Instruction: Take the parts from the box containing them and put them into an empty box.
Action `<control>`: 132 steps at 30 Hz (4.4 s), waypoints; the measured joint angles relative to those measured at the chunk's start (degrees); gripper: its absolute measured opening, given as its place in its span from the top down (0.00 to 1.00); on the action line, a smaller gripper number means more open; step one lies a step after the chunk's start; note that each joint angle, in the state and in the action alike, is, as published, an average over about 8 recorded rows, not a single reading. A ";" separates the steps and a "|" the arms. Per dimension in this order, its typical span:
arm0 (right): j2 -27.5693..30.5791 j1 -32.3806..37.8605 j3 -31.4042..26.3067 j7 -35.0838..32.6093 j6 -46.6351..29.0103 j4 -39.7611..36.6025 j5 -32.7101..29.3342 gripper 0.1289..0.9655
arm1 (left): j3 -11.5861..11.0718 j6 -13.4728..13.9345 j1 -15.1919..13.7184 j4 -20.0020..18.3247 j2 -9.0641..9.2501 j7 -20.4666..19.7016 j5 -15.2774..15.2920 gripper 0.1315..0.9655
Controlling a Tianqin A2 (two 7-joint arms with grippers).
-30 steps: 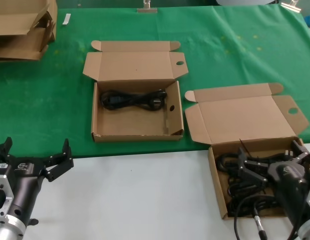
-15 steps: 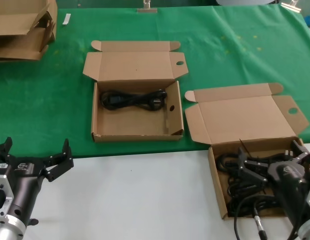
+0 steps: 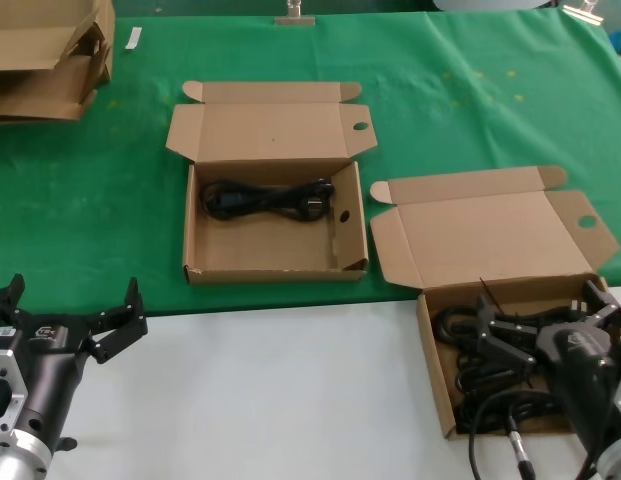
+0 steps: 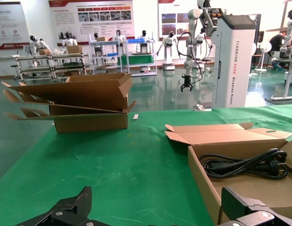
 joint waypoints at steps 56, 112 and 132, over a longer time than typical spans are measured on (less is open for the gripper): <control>0.00 0.00 0.00 0.00 0.00 0.00 0.00 0.00 | 0.00 0.00 0.00 0.00 0.00 0.00 0.00 0.00; 0.00 0.00 0.00 0.00 0.00 0.00 0.00 0.00 | 0.00 0.00 0.00 0.00 0.00 0.00 0.00 0.00; 0.00 0.00 0.00 0.00 0.00 0.00 0.00 0.00 | 0.00 0.00 0.00 0.00 0.00 0.00 0.00 0.00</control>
